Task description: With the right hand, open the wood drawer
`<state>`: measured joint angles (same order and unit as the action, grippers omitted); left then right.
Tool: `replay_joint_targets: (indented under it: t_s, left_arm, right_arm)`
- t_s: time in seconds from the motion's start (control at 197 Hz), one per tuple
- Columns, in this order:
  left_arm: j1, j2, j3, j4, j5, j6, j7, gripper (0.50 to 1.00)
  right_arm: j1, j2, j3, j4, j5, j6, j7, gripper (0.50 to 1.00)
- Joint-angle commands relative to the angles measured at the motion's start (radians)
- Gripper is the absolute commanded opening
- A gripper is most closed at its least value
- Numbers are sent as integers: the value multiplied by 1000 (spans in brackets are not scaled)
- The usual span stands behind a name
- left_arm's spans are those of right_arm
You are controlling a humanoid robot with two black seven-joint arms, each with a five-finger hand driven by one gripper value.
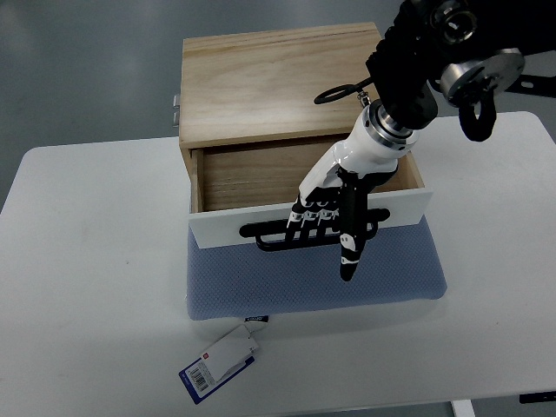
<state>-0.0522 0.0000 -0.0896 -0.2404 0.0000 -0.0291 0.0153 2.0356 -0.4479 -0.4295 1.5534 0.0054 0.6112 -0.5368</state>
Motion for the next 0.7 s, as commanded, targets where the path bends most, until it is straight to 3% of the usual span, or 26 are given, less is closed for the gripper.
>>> replay_joint_targets:
  t_s: [0.0,0.178,0.35,0.431,0.487,0.492,0.512,0.588,0.593,0.604,0.654,0.659,0.695]
  left_arm:
    - [0,0,1,0,0,0,0,1000]
    - [0,0,2,0,0,0,0,1000]
    - [0,0,5,0,0,0,0,1000]
    - [0,0,5,0,0,0,0,1000]
    - [0,0,5,0,0,0,0,1000]
    - [0,0,5,-2,0,0,0,1000]
    - [0,0,7,-2,0,0,0,1000]
    - [0,0,7,-2,0,0,0,1000]
    - [0,0,7,-4,0,0,0,1000]
    - [0,0,7,-4,0,0,0,1000]
    - [0,0,7,-4,0,0,0,1000]
    - [0,0,7,-4,0,0,0,1000]
    - [0,0,7,-4,0,0,0,1000]
  right_arm:
    - [25,-28,26,4,4,0,0,944]
    - [74,-110,120,-24,5,0,6,944]
    - [54,-204,236,-194,2,0,15,944]
    - [-18,-229,299,-318,-1,0,51,944]
    - [-18,-229,299,-319,-1,0,51,944]
    - [-78,-245,358,-401,-1,0,84,944]
    - [-104,-252,386,-432,-2,-1,98,944]
    - [-129,-258,413,-460,-4,-13,110,944]
    - [-209,-265,486,-533,-5,-42,141,944]
    - [-230,-265,505,-550,-5,-48,149,944]
    - [-230,-265,505,-550,-5,-48,149,944]
    - [-321,-258,599,-622,-2,-85,202,944]
    - [-382,-250,669,-661,-1,-120,250,944]
